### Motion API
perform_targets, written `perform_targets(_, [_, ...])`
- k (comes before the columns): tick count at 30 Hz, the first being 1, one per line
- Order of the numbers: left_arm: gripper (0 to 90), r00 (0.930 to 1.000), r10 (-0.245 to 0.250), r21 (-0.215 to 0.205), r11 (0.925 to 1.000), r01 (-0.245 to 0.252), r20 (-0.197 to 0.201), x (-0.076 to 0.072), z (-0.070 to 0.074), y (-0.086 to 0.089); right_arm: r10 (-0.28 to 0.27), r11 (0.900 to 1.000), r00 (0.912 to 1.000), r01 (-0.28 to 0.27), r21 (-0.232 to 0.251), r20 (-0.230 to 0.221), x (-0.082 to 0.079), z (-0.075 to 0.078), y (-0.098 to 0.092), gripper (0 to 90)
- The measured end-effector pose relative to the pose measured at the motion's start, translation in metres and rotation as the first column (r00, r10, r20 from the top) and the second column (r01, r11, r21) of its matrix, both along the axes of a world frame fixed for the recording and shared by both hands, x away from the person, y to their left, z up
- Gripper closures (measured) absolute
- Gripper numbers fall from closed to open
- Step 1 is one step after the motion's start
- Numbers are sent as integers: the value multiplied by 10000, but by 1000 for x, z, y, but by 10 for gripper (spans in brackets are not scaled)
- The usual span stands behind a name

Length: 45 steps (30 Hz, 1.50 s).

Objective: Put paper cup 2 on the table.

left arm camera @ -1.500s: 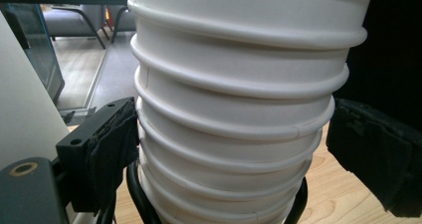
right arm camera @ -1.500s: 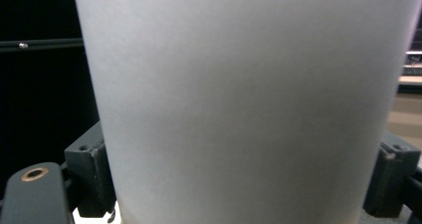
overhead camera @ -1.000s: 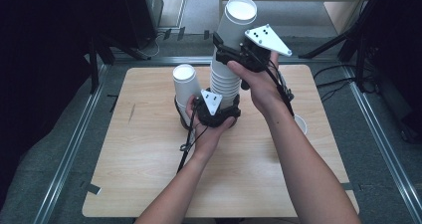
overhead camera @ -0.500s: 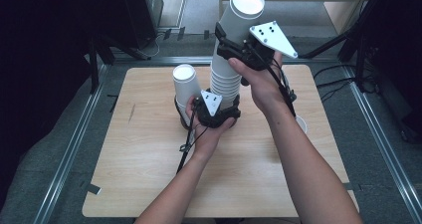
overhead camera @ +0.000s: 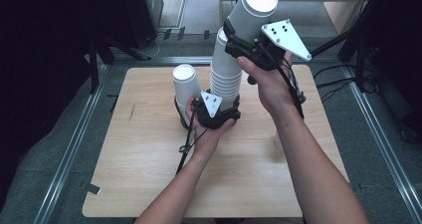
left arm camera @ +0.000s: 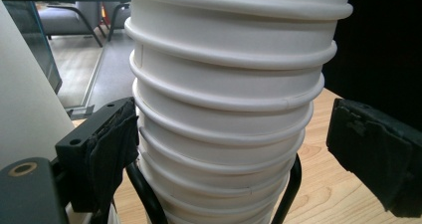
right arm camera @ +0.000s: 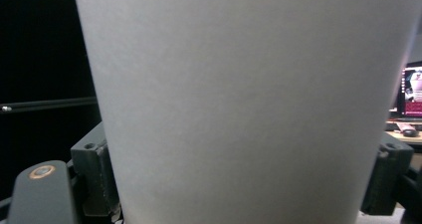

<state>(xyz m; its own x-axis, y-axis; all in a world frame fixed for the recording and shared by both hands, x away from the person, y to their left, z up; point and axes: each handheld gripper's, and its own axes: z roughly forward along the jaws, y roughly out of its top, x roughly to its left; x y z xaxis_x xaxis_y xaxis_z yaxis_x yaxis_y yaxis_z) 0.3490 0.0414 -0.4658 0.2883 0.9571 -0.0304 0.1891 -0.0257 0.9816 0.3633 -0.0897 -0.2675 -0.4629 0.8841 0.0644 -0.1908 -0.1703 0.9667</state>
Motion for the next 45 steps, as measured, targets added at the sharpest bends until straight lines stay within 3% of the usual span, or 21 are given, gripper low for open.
perform_targets(16, [65, 9999, -117, 90, 9999, 116, 56, -12, -3, 2, -350, 9994, 9994, 350, -25, 33, -11, -11, -28, 142])
perform_targets(19, [65, 9997, -256, -121, 9996, 255, -63, -17, -2, 4, -410, 9991, 9991, 410, -105, 53, -16, -14, -31, 142])
perform_targets(33, [64, 9983, -588, -198, 9981, 587, -30, -43, 6, 11, -633, 9978, 9980, 634, -172, 57, -39, -28, -50, 142])
perform_targets(45, [65, 9970, -769, -117, 9970, 769, -10, -74, 7, 25, -794, 9955, 9968, 787, -536, -111, -66, -56, -58, 141])
